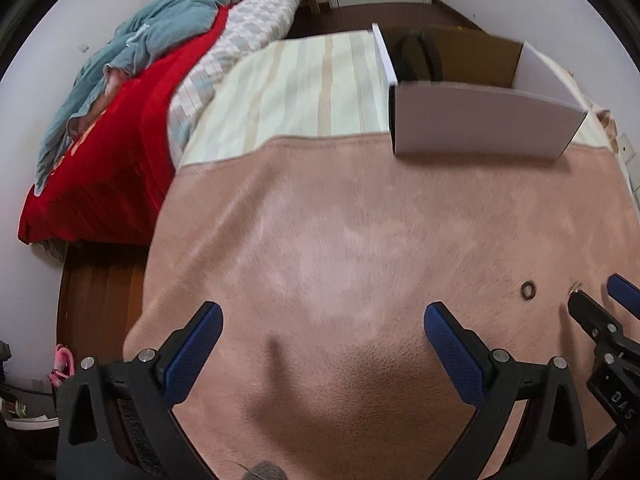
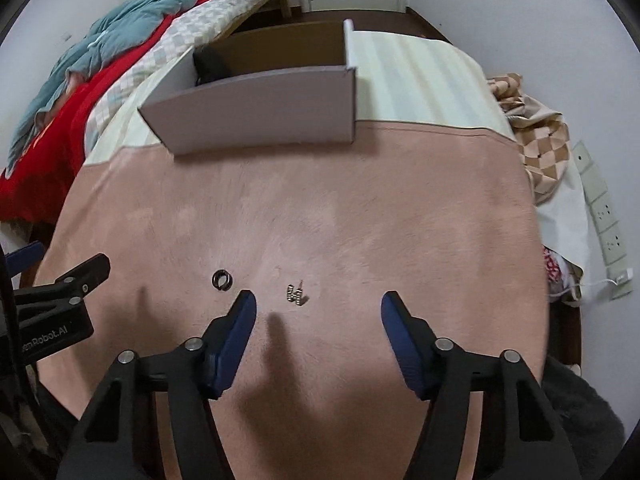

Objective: Organize jewelry
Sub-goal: 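Grasp the gold earring with the right tool while the left tool grasps the other black ring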

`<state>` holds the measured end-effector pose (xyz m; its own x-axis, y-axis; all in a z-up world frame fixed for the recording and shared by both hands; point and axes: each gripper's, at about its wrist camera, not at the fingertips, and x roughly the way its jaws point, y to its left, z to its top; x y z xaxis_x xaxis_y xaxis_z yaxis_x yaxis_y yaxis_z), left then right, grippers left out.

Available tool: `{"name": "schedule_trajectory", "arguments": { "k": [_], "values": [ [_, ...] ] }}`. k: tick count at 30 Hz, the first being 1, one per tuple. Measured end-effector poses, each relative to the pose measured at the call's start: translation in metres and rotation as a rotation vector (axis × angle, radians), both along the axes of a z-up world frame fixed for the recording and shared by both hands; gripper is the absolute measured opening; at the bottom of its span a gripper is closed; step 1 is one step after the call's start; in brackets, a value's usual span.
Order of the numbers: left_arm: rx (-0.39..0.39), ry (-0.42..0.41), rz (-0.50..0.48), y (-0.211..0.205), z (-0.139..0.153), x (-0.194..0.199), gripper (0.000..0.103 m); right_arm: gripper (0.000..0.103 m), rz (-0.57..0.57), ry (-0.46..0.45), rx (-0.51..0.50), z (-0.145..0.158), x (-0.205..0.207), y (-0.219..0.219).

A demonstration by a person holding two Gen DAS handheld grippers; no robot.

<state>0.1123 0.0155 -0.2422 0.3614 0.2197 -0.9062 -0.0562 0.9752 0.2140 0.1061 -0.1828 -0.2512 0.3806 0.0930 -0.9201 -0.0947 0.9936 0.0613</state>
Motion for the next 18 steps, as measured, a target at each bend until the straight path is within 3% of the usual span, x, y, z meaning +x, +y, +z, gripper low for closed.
{"name": "schedule_trajectory", "arguments": {
  "k": [4,5,6,8,14,18],
  "values": [
    [-0.002,0.019,-0.010,-0.001,-0.008,-0.001,0.103,0.043,0.026,-0.038,-0.022,-0.011,-0.006,0.010],
    [-0.003,0.023,-0.012,-0.002,-0.011,-0.002,0.103,0.035,0.033,-0.059,-0.039,-0.011,-0.008,0.013],
    [-0.005,0.026,-0.012,-0.002,-0.012,-0.002,0.103,0.020,0.036,-0.074,-0.049,-0.012,-0.010,0.015],
    [-0.010,0.029,-0.018,-0.004,-0.013,-0.002,0.103,0.009,0.041,-0.085,-0.044,-0.012,-0.011,0.015],
    [-0.030,0.015,-0.049,-0.019,-0.008,0.002,0.103,0.009,-0.034,-0.085,0.055,-0.002,-0.012,-0.012],
    [-0.089,0.020,-0.079,-0.039,-0.008,0.005,0.103,0.009,-0.096,-0.097,0.101,0.008,-0.012,-0.037]
  ]
}}
